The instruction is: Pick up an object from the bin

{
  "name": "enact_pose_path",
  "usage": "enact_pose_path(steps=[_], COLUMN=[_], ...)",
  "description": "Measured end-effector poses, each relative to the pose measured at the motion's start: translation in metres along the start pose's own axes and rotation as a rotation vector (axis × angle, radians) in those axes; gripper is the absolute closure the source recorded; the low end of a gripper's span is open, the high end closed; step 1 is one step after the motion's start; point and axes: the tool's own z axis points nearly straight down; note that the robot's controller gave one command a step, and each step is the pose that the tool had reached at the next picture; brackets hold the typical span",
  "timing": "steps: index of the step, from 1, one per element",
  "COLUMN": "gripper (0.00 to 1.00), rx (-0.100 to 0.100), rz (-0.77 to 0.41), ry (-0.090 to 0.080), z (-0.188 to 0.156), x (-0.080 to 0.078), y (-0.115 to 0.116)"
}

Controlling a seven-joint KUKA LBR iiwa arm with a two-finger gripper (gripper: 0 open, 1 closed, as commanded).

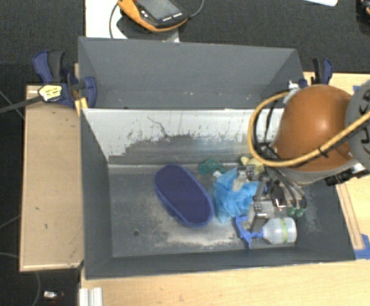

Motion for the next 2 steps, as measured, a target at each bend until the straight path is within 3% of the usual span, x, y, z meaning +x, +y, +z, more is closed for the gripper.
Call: enact_pose_path(steps=[1, 2], gripper=[0.00, 0.00], rx=[0.000, -0.002], rz=[0.001, 0.293], ry=[-0.008, -0.011], z=[-0.004, 0.034], x=[-0.002, 0.005], y=[0.000, -0.012])
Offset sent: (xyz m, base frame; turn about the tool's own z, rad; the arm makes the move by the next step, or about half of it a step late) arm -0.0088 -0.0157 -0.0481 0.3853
